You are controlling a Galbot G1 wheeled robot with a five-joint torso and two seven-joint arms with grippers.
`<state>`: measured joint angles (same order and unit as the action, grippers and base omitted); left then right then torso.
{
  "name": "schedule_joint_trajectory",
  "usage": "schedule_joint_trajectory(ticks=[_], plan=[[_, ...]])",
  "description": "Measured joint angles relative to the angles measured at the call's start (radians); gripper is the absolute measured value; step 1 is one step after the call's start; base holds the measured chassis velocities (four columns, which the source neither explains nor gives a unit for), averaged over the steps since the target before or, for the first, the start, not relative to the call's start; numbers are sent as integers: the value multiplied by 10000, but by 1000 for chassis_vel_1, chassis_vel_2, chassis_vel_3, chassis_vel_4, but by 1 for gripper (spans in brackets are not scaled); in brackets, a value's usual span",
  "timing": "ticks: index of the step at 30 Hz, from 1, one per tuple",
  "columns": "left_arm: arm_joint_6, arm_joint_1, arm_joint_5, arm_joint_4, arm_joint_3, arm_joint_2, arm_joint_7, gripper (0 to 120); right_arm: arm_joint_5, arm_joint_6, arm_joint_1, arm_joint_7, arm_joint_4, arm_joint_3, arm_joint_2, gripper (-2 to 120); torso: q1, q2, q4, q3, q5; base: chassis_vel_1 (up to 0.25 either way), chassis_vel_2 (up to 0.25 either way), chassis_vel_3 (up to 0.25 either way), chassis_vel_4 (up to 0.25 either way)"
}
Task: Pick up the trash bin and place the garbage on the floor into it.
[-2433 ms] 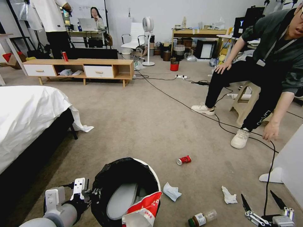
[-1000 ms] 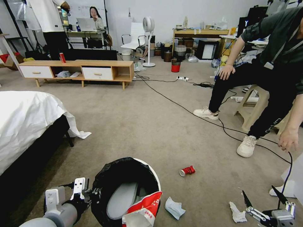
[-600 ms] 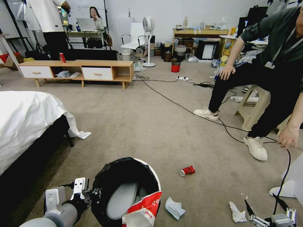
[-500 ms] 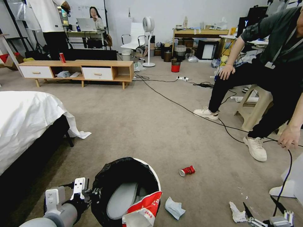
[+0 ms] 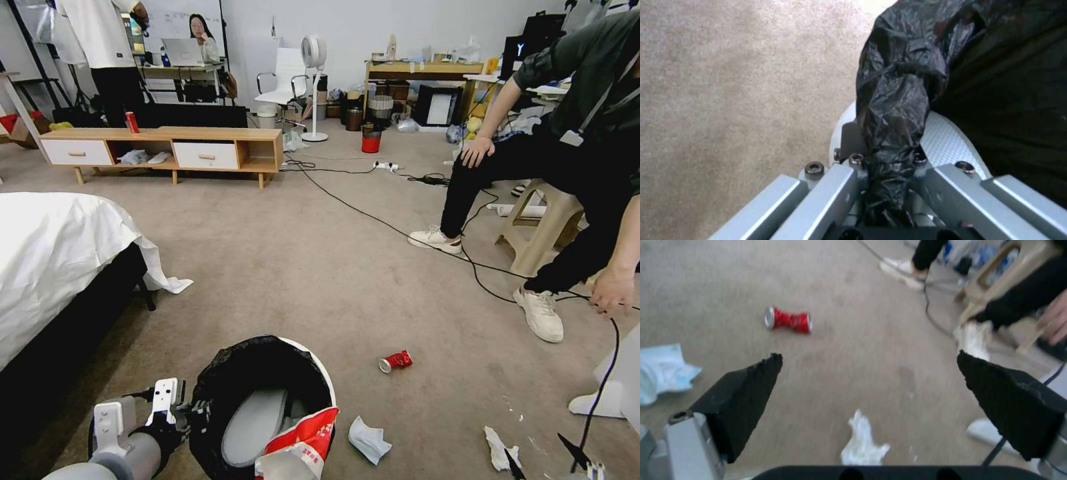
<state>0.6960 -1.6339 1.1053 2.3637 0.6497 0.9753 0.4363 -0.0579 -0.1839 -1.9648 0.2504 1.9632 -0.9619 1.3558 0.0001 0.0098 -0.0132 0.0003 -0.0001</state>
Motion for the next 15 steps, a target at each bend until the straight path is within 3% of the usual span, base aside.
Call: schedule_joint_trajectory(ticks=[15], plan=[[0, 26, 10, 30, 50, -21, 2, 1, -644, 258, 133, 68, -1118, 780, -201, 100, 0, 0, 0, 0, 1, 0, 0, 0, 0]])
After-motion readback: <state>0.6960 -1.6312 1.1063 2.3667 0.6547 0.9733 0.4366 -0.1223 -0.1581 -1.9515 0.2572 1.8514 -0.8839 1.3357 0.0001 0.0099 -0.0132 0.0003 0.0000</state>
